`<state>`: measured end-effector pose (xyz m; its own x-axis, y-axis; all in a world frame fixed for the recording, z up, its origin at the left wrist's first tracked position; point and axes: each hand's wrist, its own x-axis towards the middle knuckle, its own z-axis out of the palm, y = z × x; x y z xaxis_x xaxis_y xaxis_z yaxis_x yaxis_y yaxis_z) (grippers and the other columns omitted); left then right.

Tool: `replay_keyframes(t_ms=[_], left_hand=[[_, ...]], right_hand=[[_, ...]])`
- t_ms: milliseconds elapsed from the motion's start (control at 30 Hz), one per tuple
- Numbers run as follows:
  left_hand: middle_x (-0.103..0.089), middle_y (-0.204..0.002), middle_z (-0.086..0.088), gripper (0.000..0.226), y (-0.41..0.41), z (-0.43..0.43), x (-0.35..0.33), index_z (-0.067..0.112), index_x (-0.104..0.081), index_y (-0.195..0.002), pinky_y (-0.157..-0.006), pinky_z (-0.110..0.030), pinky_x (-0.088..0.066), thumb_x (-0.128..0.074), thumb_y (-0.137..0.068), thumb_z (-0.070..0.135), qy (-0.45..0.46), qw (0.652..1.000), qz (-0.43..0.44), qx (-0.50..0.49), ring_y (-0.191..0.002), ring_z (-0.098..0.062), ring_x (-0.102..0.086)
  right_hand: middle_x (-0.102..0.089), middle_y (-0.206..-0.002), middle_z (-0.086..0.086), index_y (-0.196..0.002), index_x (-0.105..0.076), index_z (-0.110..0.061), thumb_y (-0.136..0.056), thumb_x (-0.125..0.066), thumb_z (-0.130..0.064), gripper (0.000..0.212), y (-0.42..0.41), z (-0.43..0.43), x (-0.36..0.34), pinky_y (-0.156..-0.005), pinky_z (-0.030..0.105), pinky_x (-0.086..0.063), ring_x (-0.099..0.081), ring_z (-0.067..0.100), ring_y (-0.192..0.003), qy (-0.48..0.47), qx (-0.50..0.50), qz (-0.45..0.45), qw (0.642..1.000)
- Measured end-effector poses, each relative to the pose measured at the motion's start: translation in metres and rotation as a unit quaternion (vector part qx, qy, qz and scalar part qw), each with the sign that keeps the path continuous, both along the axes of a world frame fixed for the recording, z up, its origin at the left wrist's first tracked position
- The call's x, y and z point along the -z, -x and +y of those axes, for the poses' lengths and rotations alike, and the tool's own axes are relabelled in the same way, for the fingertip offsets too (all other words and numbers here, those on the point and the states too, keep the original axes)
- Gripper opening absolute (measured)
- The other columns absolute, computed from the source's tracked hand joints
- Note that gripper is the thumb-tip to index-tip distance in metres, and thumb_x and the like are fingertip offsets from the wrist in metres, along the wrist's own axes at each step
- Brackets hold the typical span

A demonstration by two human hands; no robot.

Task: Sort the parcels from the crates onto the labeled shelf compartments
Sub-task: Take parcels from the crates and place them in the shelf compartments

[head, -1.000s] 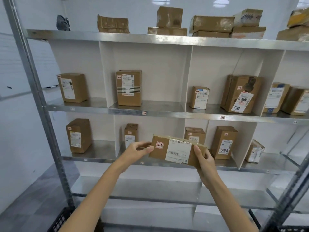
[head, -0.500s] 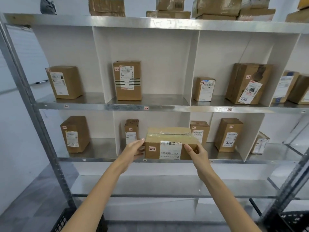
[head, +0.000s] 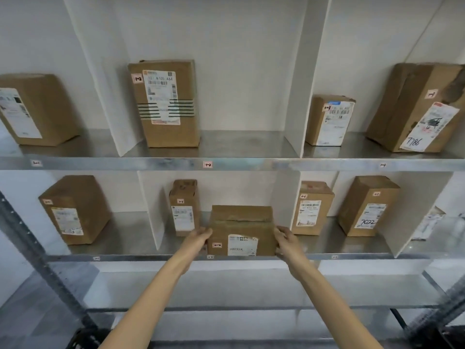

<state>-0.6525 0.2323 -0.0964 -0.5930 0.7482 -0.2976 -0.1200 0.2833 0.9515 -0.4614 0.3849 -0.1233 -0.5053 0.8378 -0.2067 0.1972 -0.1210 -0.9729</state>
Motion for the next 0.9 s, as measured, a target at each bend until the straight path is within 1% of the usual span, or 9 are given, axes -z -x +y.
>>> replay_keyframes(t_ms=[67, 133, 267, 400, 567, 633, 767, 833, 900], left_hand=[[-0.068, -0.103, -0.001, 0.014, 0.006, 0.022, 0.020, 0.019, -0.057, -0.102, -0.098, -0.041, -0.047, -0.045, -0.099, 0.024, 0.019, 1.000, -0.017, 0.008, -0.102, -0.021, -0.064], [-0.068, -0.103, -0.003, 0.020, 0.013, 0.041, 0.038, 0.014, -0.057, -0.108, -0.091, -0.036, -0.051, -0.041, -0.100, 0.021, 0.037, 0.999, -0.033, 0.008, -0.100, -0.021, -0.064], [-0.065, -0.107, -0.003, 0.020, 0.034, 0.076, 0.058, 0.013, -0.054, -0.111, -0.087, -0.034, -0.048, -0.036, -0.101, 0.014, 0.069, 0.997, -0.041, -0.007, -0.096, -0.017, -0.061], [-0.060, -0.111, -0.008, 0.030, 0.059, 0.101, 0.071, 0.013, -0.046, -0.129, -0.083, -0.031, -0.048, -0.037, -0.100, 0.009, 0.096, 0.994, -0.057, -0.007, -0.093, -0.018, -0.058], [-0.059, -0.086, -0.002, 0.031, 0.086, 0.122, 0.097, 0.009, -0.056, -0.120, -0.066, -0.025, -0.044, -0.047, -0.091, 0.000, 0.178, 0.984, -0.025, 0.005, -0.078, -0.017, -0.054], [-0.057, -0.078, -0.003, 0.031, 0.092, 0.123, 0.105, 0.008, -0.055, -0.120, -0.061, -0.023, -0.043, -0.046, -0.091, -0.001, 0.193, 0.980, -0.046, 0.013, -0.070, -0.014, -0.052], [-0.060, -0.085, -0.006, 0.033, 0.101, 0.126, 0.123, 0.012, -0.052, -0.126, -0.056, -0.022, -0.046, -0.053, -0.094, 0.008, 0.187, 0.980, -0.071, 0.015, -0.066, -0.014, -0.056], [-0.062, -0.082, -0.008, 0.039, 0.106, 0.129, 0.128, 0.007, -0.052, -0.128, -0.061, -0.029, -0.052, -0.060, -0.090, 0.008, 0.181, 0.982, -0.060, 0.007, -0.066, -0.018, -0.058], [-0.063, -0.078, -0.007, 0.037, 0.110, 0.134, 0.130, 0.001, -0.054, -0.123, -0.075, -0.039, -0.054, -0.062, -0.087, 0.003, 0.175, 0.983, -0.060, 0.004, -0.067, -0.020, -0.058]], right_hand=[[-0.054, -0.125, 0.009, -0.132, -0.039, -0.015, -0.101, -0.040, -0.020, 0.031, 0.013, 0.016, 0.023, -0.087, 0.030, -0.045, -0.053, 0.022, -0.109, 0.012, 0.013, -0.017, 1.000], [-0.053, -0.125, 0.010, -0.133, -0.038, -0.011, -0.101, -0.037, -0.013, 0.032, 0.025, 0.031, 0.042, -0.074, 0.023, -0.042, -0.051, 0.022, -0.105, 0.024, 0.018, -0.039, 0.999], [-0.055, -0.103, 0.002, -0.129, -0.041, -0.013, -0.100, -0.033, -0.006, 0.031, 0.056, 0.064, 0.061, -0.061, 0.018, -0.034, -0.048, 0.014, -0.085, 0.023, 0.026, -0.071, 0.997], [-0.052, -0.090, -0.008, -0.115, -0.045, -0.024, -0.097, -0.034, -0.003, 0.029, 0.083, 0.083, 0.065, -0.072, 0.027, -0.040, -0.047, 0.010, -0.078, 0.020, 0.024, -0.092, 0.995], [-0.049, -0.081, -0.005, -0.116, -0.055, -0.015, -0.094, -0.042, -0.004, 0.028, 0.103, 0.098, 0.094, -0.066, 0.022, -0.037, -0.043, 0.009, -0.070, 0.055, 0.078, -0.114, 0.989], [-0.049, -0.080, -0.003, -0.106, -0.058, -0.012, -0.093, -0.043, -0.002, 0.022, 0.108, 0.096, 0.104, -0.068, 0.024, -0.038, -0.042, 0.010, -0.068, 0.066, 0.118, -0.125, 0.983], [-0.055, -0.083, 0.005, -0.113, -0.060, -0.013, -0.092, -0.044, -0.001, 0.028, 0.116, 0.098, 0.117, -0.072, 0.028, -0.037, -0.049, 0.021, -0.077, 0.030, 0.126, -0.159, 0.979], [-0.055, -0.079, 0.002, -0.117, -0.061, -0.011, -0.092, -0.045, -0.003, 0.031, 0.118, 0.104, 0.125, -0.070, 0.029, -0.038, -0.049, 0.022, -0.076, 0.031, 0.119, -0.173, 0.977], [-0.051, -0.070, -0.005, -0.119, -0.063, -0.012, -0.091, -0.046, -0.005, 0.033, 0.117, 0.111, 0.135, -0.067, 0.031, -0.040, -0.047, 0.019, -0.071, 0.038, 0.119, -0.188, 0.974]])
